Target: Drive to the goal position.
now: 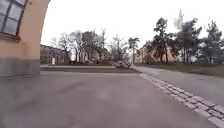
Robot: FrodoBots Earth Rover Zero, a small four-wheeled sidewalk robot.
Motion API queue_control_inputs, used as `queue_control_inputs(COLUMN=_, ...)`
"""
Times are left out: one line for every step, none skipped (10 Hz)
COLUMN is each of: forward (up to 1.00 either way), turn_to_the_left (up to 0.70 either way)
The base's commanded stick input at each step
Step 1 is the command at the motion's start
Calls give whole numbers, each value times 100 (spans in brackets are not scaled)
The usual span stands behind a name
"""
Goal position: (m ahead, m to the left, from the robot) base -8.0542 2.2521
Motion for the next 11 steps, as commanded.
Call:
queue_control_inputs(forward=100, turn_to_the_left=0)
queue_control_inputs(forward=100, turn_to_the_left=0)
queue_control_inputs(forward=100, turn_to_the_left=0)
queue_control_inputs(forward=100, turn_to_the_left=0)
queue_control_inputs(forward=100, turn_to_the_left=0)
queue_control_inputs(forward=100, turn_to_the_left=0)
queue_control_inputs(forward=100, turn_to_the_left=0)
queue_control_inputs(forward=100, turn_to_the_left=0)
queue_control_inputs(forward=100, turn_to_the_left=0)
queue_control_inputs(forward=100, turn_to_the_left=0)
queue_control_inputs(forward=100, turn_to_the_left=0)
